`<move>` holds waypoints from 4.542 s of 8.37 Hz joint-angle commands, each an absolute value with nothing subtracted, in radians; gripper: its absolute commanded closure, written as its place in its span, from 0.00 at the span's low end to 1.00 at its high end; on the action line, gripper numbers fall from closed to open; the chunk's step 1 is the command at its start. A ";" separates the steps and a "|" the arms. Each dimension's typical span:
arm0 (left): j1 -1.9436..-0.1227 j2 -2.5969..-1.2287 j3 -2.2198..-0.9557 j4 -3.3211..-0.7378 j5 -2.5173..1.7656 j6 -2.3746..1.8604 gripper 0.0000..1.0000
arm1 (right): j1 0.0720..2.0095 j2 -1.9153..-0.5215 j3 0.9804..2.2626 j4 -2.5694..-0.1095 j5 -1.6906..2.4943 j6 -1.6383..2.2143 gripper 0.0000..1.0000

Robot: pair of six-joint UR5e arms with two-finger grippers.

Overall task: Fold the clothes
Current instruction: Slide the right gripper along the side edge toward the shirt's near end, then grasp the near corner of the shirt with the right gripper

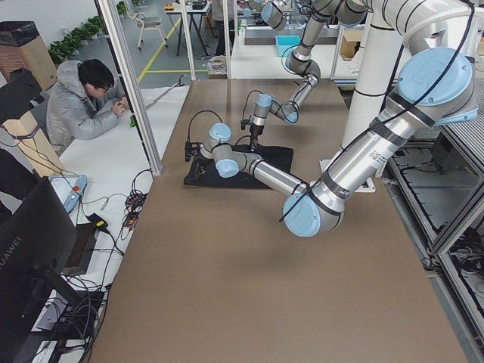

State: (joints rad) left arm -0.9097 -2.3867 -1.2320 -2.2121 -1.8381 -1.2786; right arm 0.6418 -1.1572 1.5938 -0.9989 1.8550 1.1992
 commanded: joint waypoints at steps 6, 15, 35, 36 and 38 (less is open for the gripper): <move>-0.911 -2.390 -1.233 -2.214 -1.836 -1.282 0.00 | 0.526 -1.173 1.703 -0.922 1.841 1.405 0.06; -0.877 -2.393 -1.238 -2.212 -1.782 -1.285 0.00 | 0.538 -1.224 1.669 -0.907 1.802 1.387 0.06; -0.879 -2.398 -1.247 -2.212 -1.764 -1.284 0.00 | 0.278 -1.341 1.822 -0.879 1.586 1.770 0.06; -0.877 -2.399 -1.247 -2.212 -1.764 -1.284 0.00 | 0.278 -1.310 1.790 -0.880 1.586 1.770 0.06; -0.877 -2.399 -1.246 -2.212 -1.764 -1.284 0.00 | 0.281 -1.269 1.756 -0.879 1.569 1.772 0.09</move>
